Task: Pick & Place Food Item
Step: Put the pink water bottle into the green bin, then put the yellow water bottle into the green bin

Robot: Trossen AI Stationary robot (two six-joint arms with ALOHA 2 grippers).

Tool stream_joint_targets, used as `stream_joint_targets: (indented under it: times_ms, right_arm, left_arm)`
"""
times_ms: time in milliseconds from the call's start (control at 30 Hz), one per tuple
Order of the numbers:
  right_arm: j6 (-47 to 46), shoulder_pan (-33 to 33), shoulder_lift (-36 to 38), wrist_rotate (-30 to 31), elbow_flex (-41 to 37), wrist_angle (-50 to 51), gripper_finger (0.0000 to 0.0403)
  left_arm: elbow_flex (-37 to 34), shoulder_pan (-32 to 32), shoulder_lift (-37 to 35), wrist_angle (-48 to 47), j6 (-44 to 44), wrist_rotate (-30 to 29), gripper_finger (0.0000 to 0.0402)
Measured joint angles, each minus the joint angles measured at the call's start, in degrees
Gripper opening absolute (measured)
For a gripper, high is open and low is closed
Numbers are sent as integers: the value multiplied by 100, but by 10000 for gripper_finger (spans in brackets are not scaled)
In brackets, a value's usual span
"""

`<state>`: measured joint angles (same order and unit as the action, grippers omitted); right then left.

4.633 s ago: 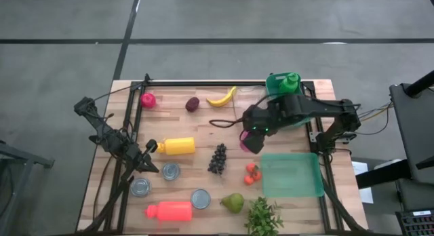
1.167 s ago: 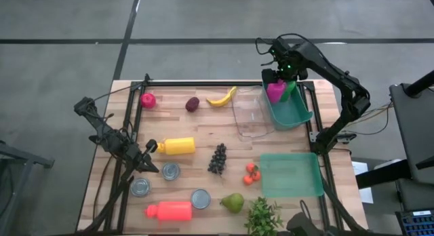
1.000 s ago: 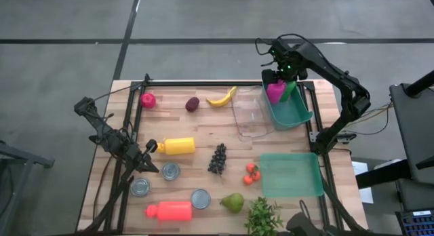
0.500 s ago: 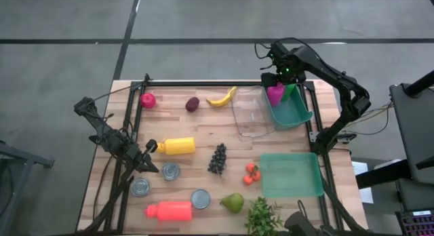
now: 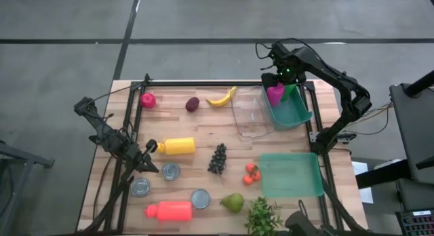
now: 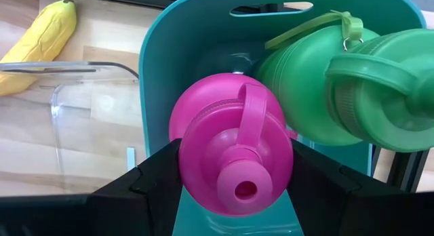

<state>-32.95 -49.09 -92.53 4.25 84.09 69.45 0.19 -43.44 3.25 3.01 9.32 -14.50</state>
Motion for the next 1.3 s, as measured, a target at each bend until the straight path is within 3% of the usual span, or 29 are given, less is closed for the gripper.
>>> stream_joint_targets:
  times_ms: [267,667,1300]
  right_arm:
    - [47,-12,4,-92,-7,-33,221]
    - [39,-7,5,-146,-23,-78,324]
    - [21,-5,549,-273,-15,236,329]
  left_arm:
    - [0,2,0,0,0,2,0]
    - [0,1,0,0,0,2,0]
    - [0,2,0,0,0,1,0]
